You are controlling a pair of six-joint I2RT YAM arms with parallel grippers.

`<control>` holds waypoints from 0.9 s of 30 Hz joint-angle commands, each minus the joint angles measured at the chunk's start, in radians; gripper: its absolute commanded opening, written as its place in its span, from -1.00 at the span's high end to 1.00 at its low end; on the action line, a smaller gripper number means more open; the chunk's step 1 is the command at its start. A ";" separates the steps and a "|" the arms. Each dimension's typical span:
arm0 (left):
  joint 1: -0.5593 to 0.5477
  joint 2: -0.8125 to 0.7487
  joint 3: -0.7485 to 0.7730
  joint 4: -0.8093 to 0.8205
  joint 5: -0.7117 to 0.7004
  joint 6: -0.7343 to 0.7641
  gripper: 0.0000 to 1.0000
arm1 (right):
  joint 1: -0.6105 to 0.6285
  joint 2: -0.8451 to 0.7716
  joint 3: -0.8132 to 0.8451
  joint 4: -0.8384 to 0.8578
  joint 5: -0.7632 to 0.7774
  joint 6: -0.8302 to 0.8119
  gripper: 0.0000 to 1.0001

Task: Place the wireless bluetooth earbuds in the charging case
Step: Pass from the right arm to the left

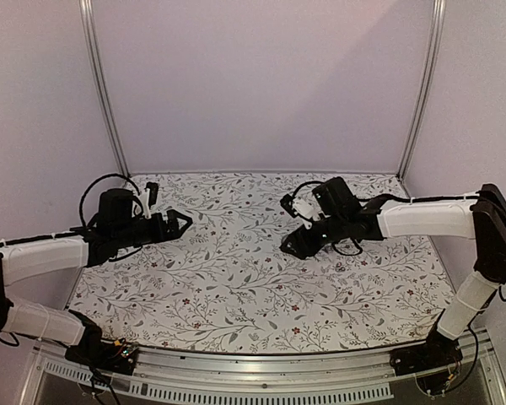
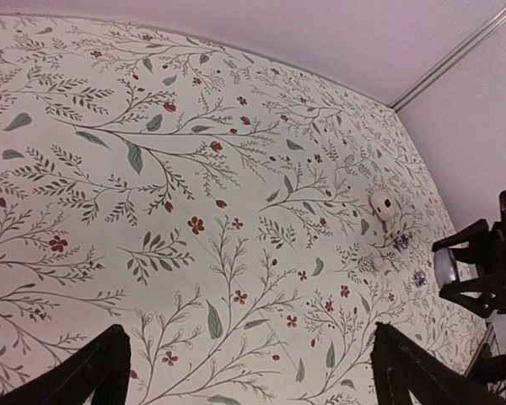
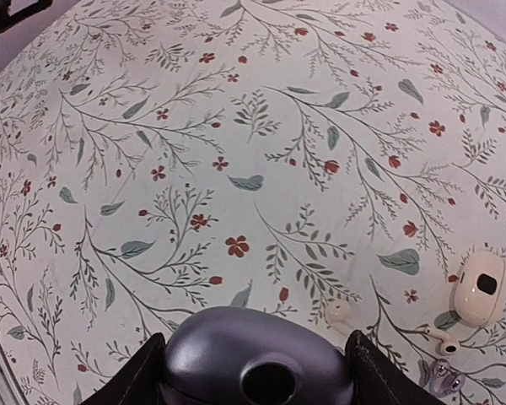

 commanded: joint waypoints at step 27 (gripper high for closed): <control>-0.321 0.331 0.115 0.301 0.467 -0.143 -0.56 | 0.282 0.008 0.084 0.077 -0.018 -0.322 -0.09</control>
